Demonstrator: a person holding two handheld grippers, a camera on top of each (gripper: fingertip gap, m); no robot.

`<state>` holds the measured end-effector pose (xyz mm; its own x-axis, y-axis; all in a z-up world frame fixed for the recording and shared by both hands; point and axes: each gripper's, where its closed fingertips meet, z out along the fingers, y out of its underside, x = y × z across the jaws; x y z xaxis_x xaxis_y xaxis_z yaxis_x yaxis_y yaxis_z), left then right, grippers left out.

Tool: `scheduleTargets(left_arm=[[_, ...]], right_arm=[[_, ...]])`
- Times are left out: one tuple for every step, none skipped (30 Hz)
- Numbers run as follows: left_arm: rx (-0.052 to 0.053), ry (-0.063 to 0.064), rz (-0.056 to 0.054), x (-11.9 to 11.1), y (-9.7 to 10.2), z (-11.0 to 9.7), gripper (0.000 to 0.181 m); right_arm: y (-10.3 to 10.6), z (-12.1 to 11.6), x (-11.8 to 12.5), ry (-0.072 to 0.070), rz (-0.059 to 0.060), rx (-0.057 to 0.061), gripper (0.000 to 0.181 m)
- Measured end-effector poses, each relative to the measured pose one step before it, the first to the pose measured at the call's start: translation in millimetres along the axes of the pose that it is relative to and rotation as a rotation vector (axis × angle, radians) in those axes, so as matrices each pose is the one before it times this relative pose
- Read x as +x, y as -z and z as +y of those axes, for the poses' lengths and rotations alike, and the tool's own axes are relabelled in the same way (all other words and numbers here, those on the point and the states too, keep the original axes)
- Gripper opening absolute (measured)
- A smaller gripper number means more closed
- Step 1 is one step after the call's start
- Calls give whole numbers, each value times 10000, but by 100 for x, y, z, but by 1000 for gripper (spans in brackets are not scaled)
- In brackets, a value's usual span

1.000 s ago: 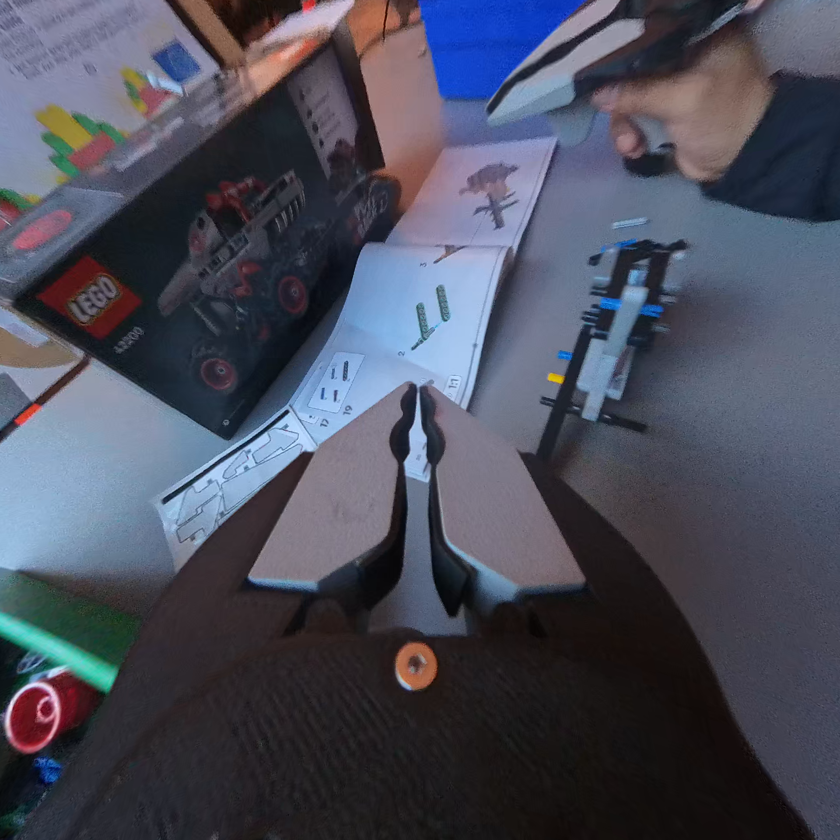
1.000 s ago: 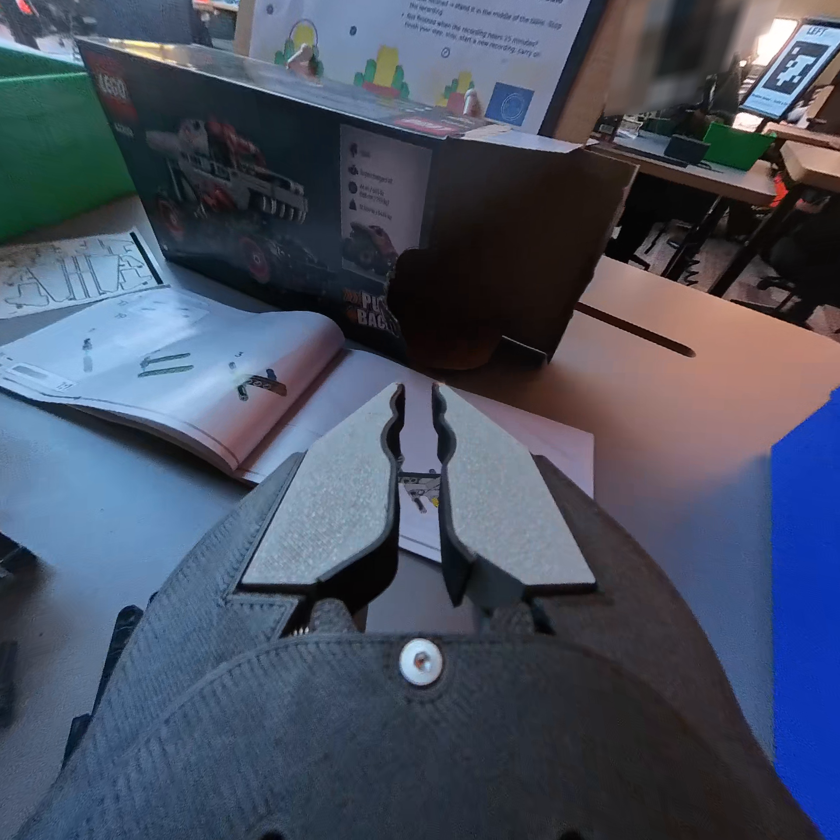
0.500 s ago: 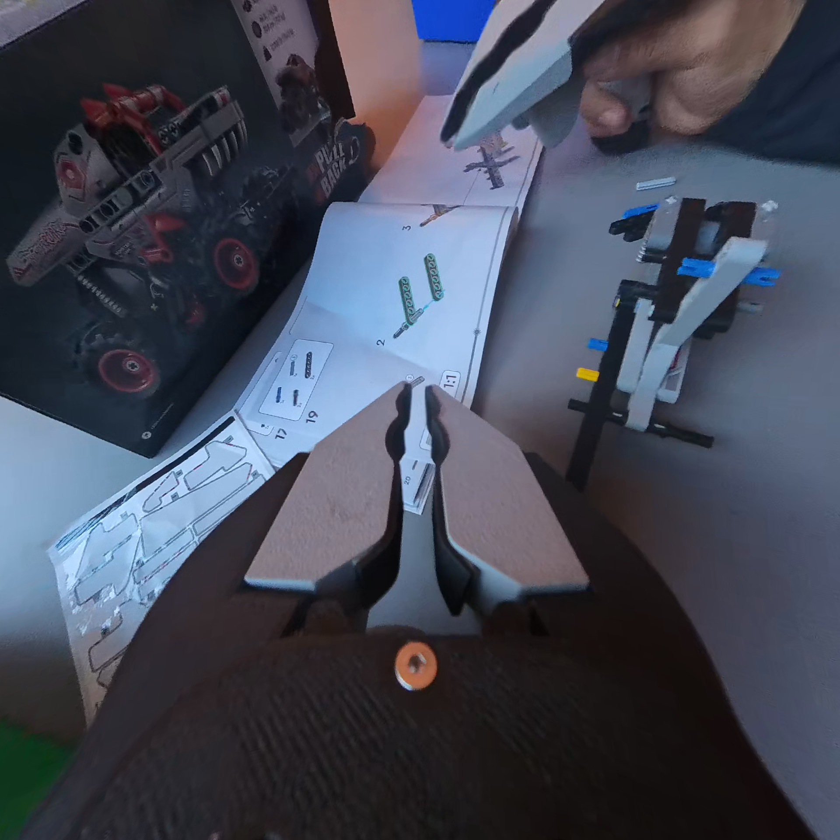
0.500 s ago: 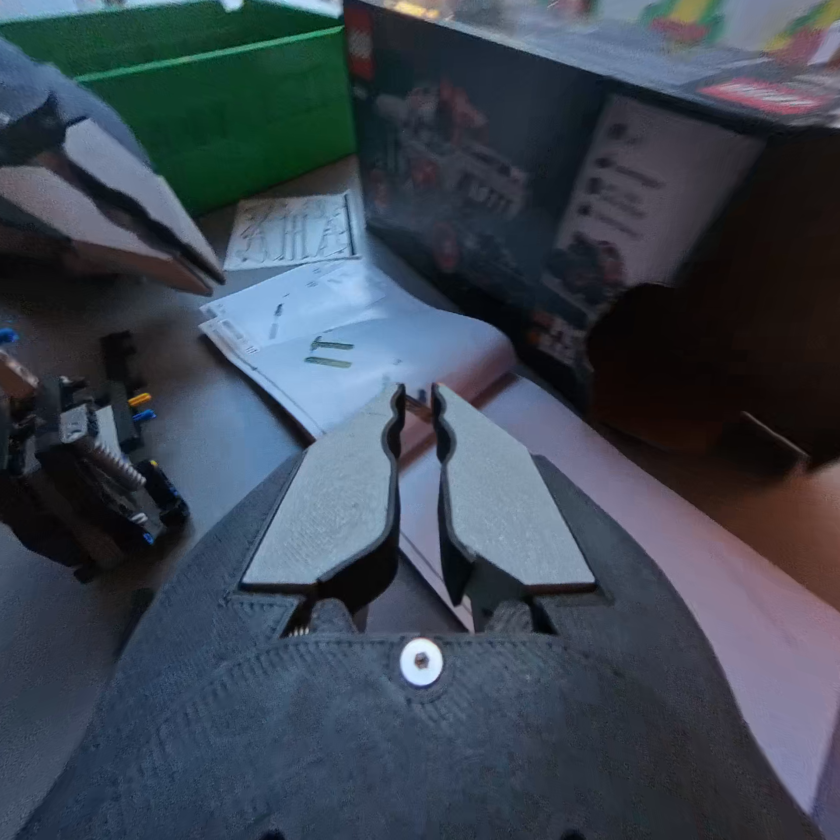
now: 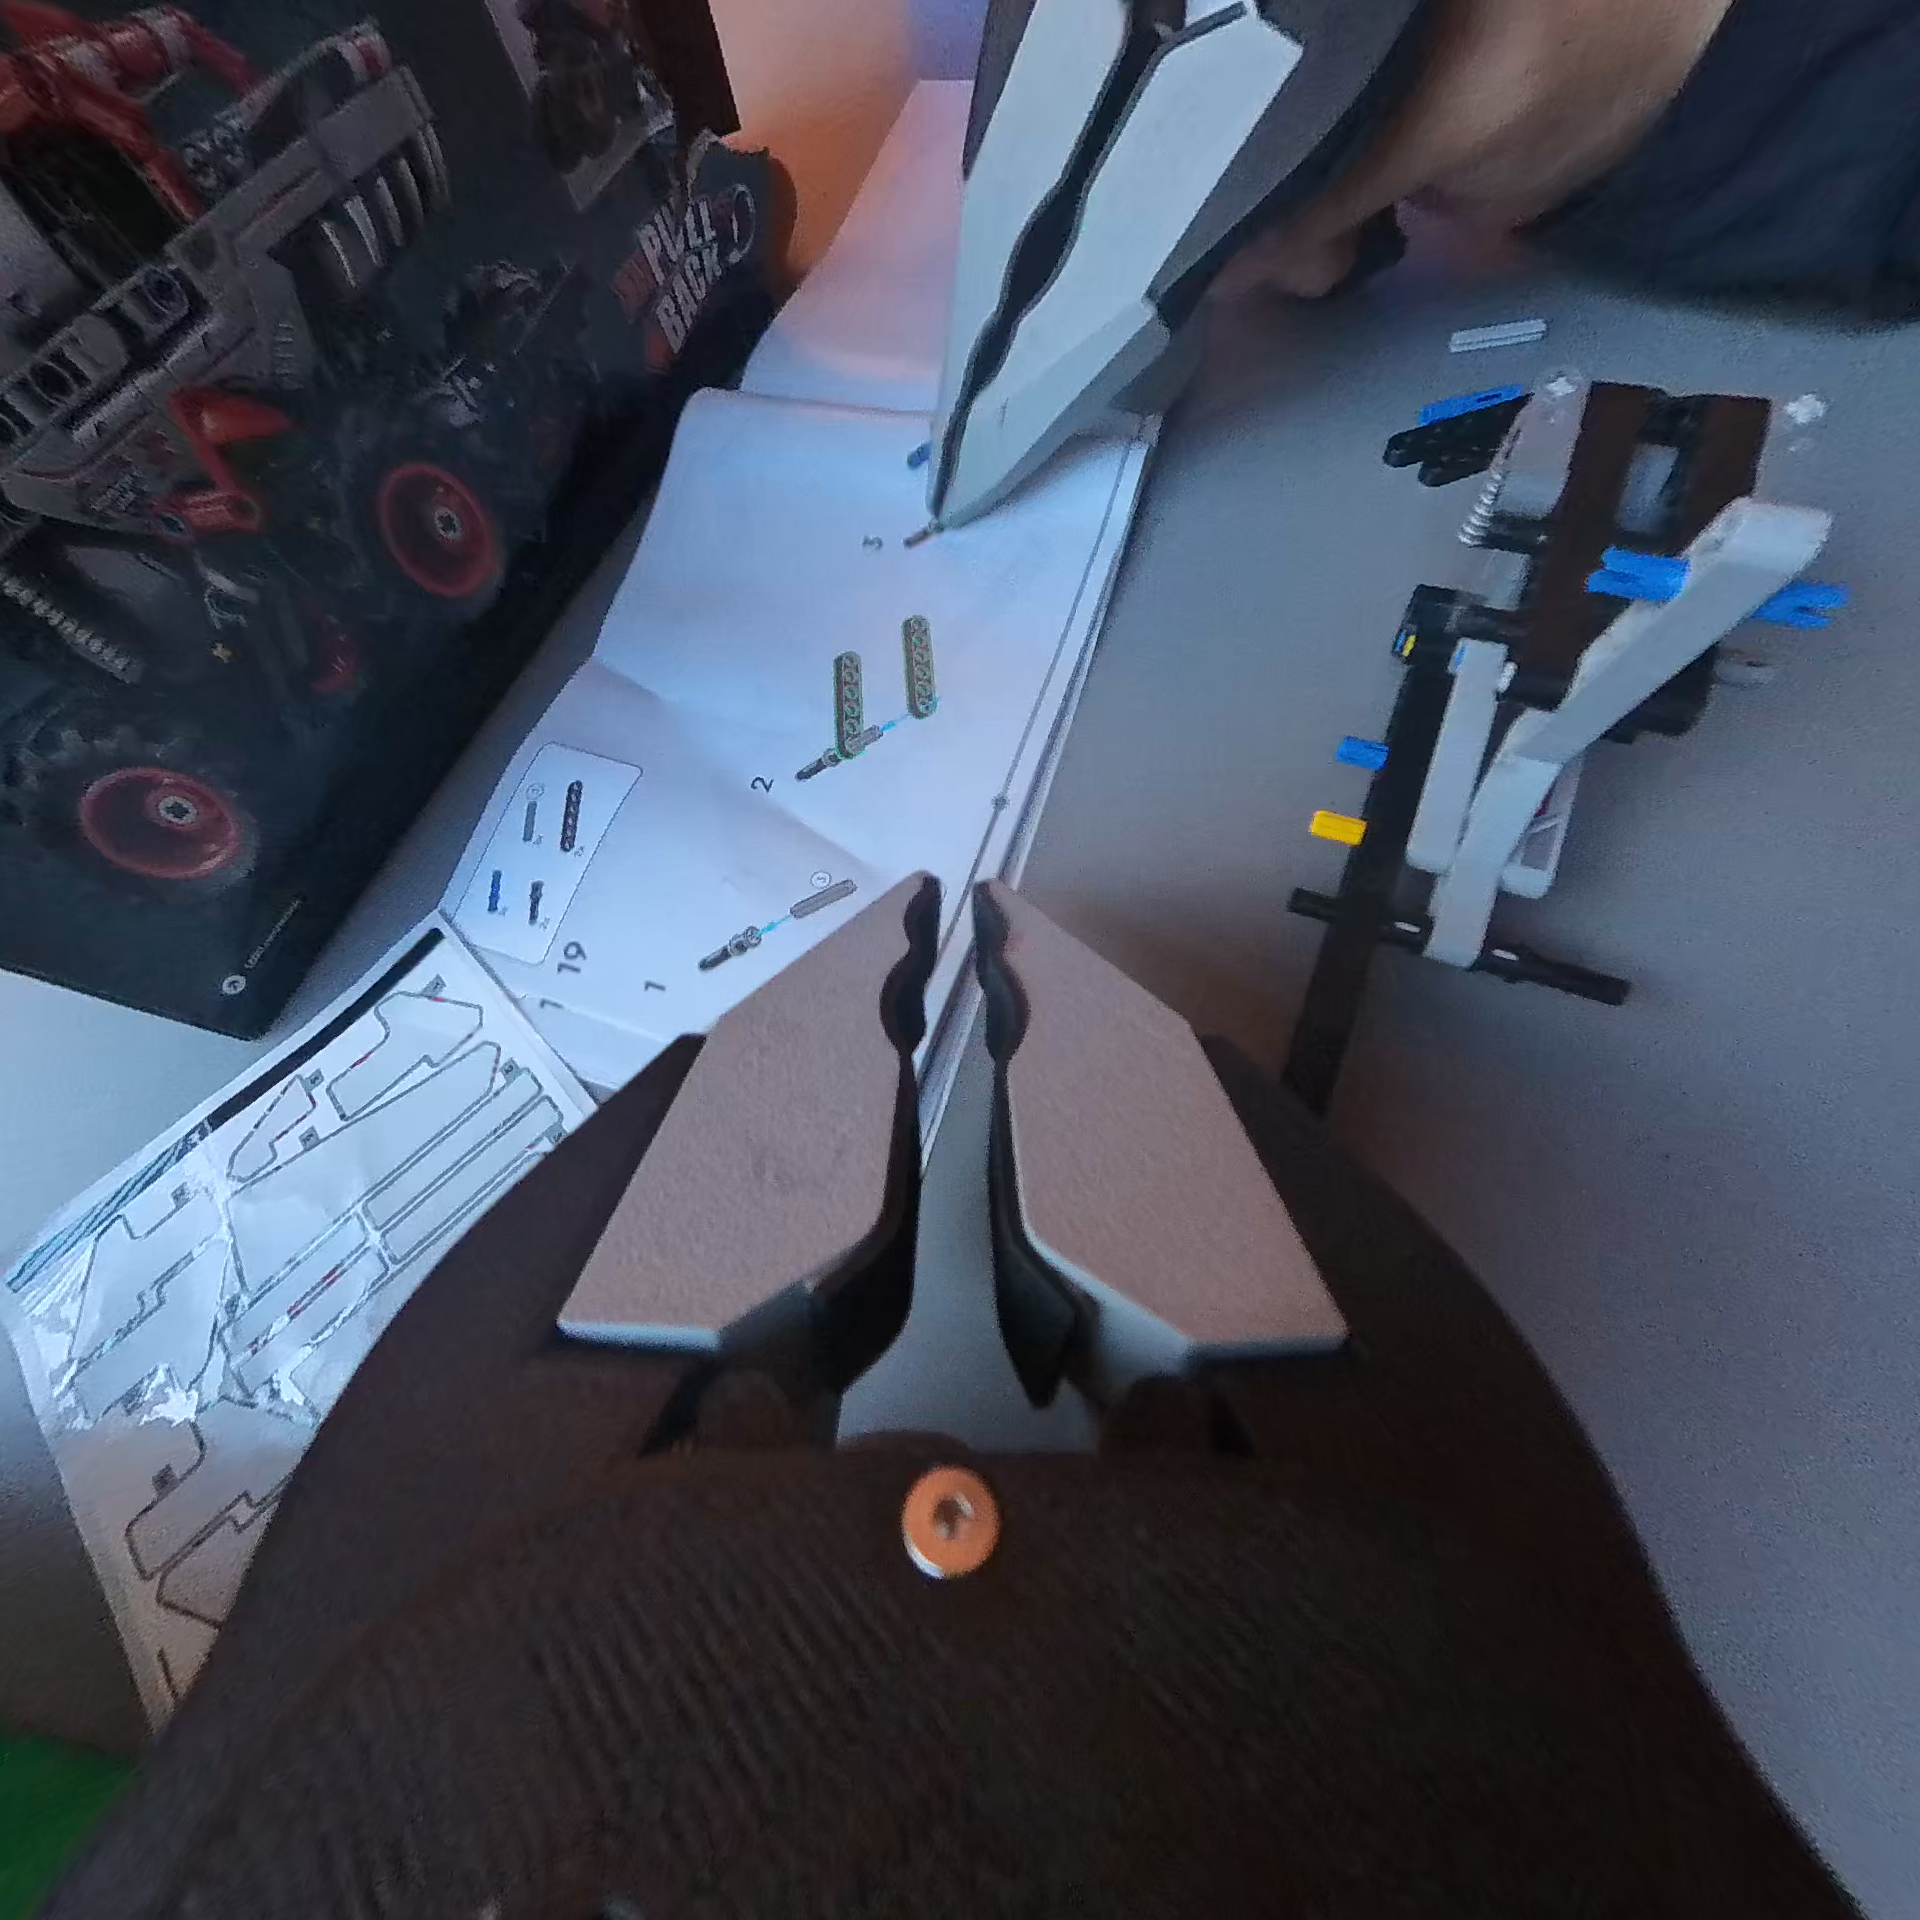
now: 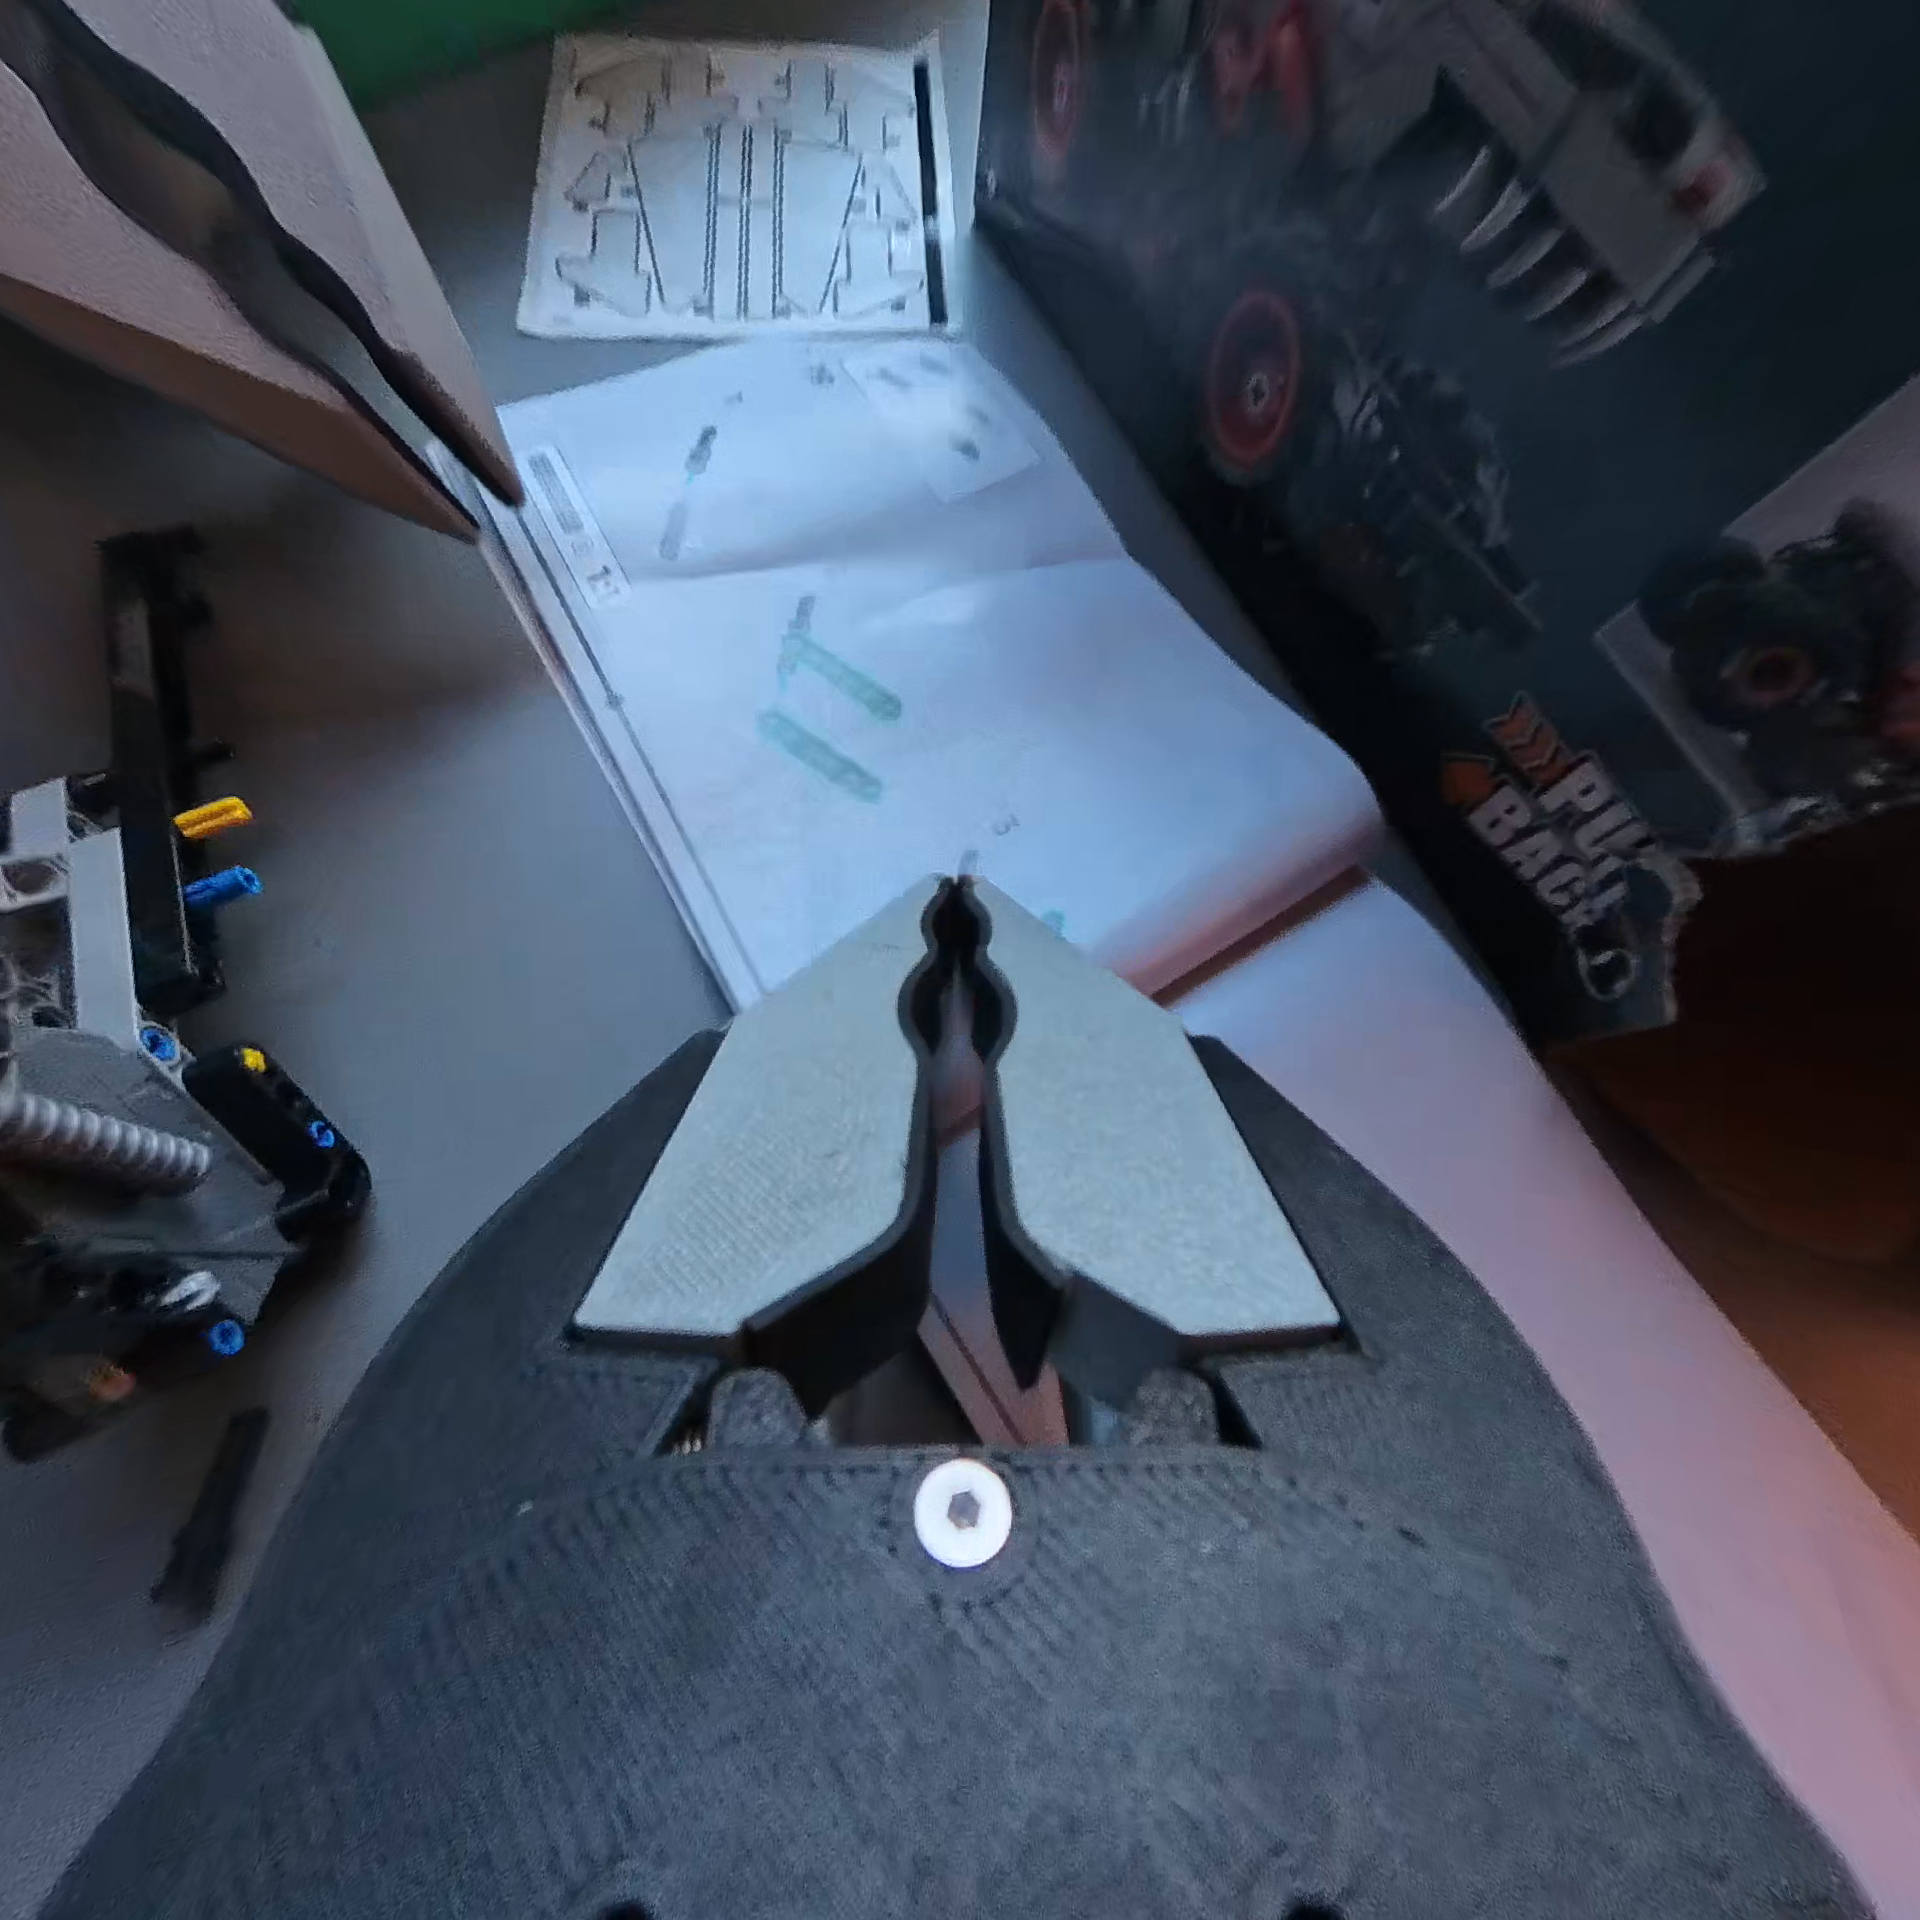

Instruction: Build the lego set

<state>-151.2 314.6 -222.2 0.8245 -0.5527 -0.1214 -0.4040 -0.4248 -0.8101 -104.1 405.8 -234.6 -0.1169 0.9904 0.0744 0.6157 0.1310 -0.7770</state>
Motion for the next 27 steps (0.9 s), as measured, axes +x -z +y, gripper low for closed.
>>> scheduleTargets(left_arm=[[-24, 37, -43, -85, -12, 33, 4], [-81, 51, -44, -92, -60, 114, 5], [-144, 68, 8, -38, -70, 215, 5], [-110, 92, 9, -58, -56, 173, 5], [-34, 81, 56, -5, -4, 56, 6], [73, 59, 62, 22, 84, -76, 6], [141, 26, 38, 12, 125, -162, 6], [135, 3, 25, 24, 146, -150, 6], [110, 25, -56, -89, 112, -129, 6], [81, 32, -53, -102, 93, -90, 7], [50, 26, -14, -37, 52, -55, 8], [34, 41, -25, -75, 44, -32, 8], [30, 63, -54, -132, 32, -33, 9], [25, 141, -202, -390, 72, -5, 10], [-11, 243, -307, -618, 122, 100, 12], [10, 171, 30, -153, 121, 72, 12], [18, 130, 83, -52, 127, 45, 12], [44, 102, -101, -274, 188, 43, 12], [72, 61, -120, -240, 206, -2, 13], [67, 8, -46, -104, 175, -11, 12], [56, 1, -15, -38, 130, -20, 12], [68, -2, 33, 41, 69, -71, 12], [18, -30, 55, 100, -6, -34, 12], [-61, -44, 22, 74, -63, 64, 13], [-84, -58, 16, 79, -76, 100, 14], [-54, -68, 13, 89, -67, 51, 19], [-24, -56, 0, 60, -32, 20, 22]], right_arm=[[339, -443, 104, -5, 93, 348, 0], [403, -397, 106, -93, 28, 317, 0], [453, -406, 175, -122, 39, 346, 0], [520, -432, 376, -132, 148, 393, 0], [595, -405, 564, -119, 256, 376, 0], [662, -322, 654, -73, 306, 330, 0], [686, -273, 661, -65, 310, 287, 0], [680, -182, 760, -79, 364, 241, 0], [640, -137, 818, -81, 410, 204, 0], [583, -117, 753, -77, 374, 188, 0], [478, -104, 702, -99, 341, 188, 0], [389, -75, 665, -150, 308, 166, 0], [258, -26, 538, -190, 214, 117, 0], [133, 74, 347, -202, 99, 52, 0], [25, 175, 171, -169, -9, -26, 0], [-48, 238, 122, -75, 4, -91, 0], [-68, 244, 169, 23, 92, -118, 0], [-71, 178, 115, 89, 106, -88, 0], [-67, 92, 0, 97, 61, -54, 0], [-48, 44, -110, 73, -2, -45, 0], [-37, -9, -138, 69, -10, -25, 0], [-27, -46, -108, 86, 11, 7, 0], [-11, -28, -71, 84, 14, -2, 0], [-28, 5, -65, 75, -1, -24, 0], [-14, 41, -6, 71, 13, -39, 0], [-31, 69, 32, 63, 27, -48, 0], [-30, 68, 52, 54, 30, -44, 0]])
